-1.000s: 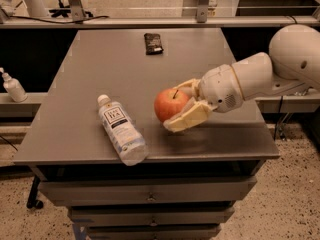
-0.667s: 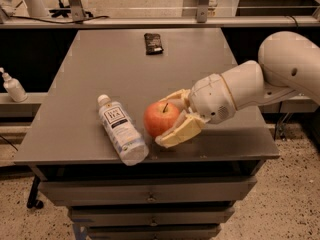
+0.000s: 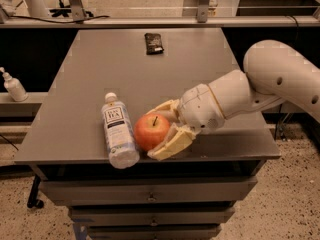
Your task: Move apple near blue plastic bottle
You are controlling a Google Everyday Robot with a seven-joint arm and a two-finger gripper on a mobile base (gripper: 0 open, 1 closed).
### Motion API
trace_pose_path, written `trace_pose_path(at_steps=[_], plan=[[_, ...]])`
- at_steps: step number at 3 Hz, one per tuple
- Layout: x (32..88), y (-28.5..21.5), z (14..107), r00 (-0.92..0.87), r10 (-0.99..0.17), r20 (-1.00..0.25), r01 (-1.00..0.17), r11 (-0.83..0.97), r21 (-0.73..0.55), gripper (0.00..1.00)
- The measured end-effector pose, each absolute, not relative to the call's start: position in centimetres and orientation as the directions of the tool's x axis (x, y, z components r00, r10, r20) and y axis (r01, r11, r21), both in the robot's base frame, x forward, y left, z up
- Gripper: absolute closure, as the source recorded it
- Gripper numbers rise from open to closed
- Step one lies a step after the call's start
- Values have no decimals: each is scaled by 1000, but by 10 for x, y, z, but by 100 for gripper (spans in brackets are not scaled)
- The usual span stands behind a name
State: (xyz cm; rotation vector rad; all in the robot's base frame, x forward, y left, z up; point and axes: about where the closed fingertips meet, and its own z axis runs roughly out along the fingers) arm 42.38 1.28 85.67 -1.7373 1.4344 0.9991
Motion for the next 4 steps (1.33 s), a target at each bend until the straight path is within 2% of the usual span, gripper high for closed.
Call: trace_pose_path(at_steps=[2,3,4], plan=[[445,17,843,164,-499,-851,-980,-177,-86,100],[454,16,840,177,-513,-840,-980,-173,-101,86],[458,16,839,183,-524,-832,-979,-172,-107,63]])
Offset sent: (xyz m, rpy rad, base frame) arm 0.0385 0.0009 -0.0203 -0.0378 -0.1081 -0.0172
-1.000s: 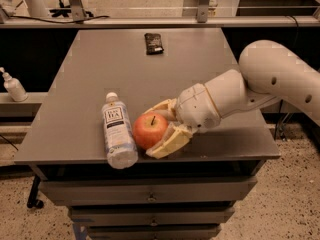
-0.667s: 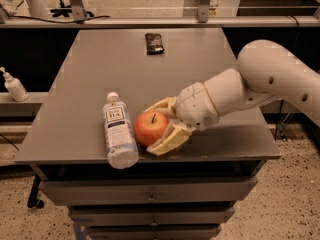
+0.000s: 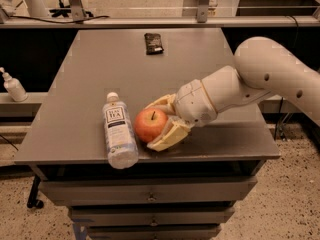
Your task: Move apple near blue plastic bottle
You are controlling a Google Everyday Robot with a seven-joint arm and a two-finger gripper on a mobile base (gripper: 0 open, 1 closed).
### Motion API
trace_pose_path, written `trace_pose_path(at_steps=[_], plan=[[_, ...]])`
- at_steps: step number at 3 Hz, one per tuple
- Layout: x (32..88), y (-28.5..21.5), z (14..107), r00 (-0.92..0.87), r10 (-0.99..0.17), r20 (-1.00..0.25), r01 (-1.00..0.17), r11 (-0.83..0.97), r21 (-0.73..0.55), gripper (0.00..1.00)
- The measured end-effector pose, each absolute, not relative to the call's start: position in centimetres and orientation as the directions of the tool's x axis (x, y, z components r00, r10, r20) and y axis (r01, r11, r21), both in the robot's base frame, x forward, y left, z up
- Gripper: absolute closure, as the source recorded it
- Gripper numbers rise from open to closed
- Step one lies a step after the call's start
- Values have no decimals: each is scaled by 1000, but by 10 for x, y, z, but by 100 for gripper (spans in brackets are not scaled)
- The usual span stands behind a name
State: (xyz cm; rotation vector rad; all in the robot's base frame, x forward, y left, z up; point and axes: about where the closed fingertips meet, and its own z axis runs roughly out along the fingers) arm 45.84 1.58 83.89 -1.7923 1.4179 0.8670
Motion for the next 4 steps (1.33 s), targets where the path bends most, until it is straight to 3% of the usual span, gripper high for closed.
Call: trace_pose_path(at_steps=[2,3,4], plan=[[462,14,839,192,-538,-821,-978,-175,-114,17],[463,13,839,189,-545,-817,-979,-174,-110,0],[463,12,839,187,-548,-815,-979,-174,-108,0]])
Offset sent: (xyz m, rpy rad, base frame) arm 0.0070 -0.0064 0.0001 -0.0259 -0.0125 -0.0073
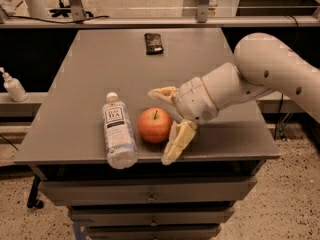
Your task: Move apple near blue plastic bottle
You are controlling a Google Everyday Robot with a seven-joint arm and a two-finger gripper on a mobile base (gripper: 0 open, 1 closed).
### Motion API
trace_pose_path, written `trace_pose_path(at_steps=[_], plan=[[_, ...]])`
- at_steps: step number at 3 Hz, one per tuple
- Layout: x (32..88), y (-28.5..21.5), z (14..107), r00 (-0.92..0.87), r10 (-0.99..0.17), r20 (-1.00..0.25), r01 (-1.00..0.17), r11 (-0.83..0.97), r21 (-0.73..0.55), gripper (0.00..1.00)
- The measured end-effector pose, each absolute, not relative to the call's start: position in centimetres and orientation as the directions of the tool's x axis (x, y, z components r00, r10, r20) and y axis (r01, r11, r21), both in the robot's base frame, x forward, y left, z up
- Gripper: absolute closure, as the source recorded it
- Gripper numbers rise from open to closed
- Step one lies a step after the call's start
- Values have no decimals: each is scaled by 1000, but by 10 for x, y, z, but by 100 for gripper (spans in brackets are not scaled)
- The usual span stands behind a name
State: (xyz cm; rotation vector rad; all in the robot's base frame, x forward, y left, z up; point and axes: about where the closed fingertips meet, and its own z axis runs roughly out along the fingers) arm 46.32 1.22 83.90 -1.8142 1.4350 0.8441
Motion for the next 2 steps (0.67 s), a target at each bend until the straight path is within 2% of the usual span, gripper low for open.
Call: trace_pose_path(at_steps=[2], plan=[[484,-17,846,172,-579,-797,-983,-150,-104,0]])
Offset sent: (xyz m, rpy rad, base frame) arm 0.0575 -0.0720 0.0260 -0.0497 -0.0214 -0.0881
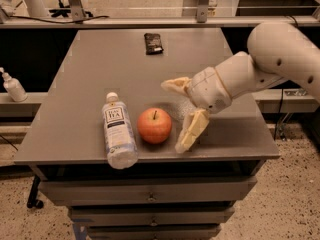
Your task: Move apple near blue plastic bottle
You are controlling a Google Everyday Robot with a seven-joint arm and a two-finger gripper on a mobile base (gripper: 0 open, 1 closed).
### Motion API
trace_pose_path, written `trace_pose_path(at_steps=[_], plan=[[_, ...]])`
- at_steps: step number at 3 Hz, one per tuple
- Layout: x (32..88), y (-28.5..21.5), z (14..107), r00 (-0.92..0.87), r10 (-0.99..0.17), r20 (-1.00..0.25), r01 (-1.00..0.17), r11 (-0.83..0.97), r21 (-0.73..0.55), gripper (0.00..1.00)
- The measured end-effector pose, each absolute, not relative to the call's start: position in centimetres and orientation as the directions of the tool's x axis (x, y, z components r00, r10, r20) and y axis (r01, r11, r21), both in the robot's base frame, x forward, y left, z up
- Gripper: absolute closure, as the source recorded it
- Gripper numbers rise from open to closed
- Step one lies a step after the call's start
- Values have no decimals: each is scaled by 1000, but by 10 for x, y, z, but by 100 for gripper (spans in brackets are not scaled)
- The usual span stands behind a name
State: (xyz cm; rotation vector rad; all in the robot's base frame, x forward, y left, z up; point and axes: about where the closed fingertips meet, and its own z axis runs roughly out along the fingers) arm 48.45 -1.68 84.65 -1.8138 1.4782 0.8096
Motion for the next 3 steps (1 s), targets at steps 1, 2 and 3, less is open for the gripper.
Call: trace_pose_path(at_steps=[1,2,3], plan=[[521,-70,859,141,-611,-779,-990,-84,-114,0],[551,-136,889,112,-640,-761,-988,10,-154,0],[564,-186,930,48,-659,-751,-971,145,-189,0]])
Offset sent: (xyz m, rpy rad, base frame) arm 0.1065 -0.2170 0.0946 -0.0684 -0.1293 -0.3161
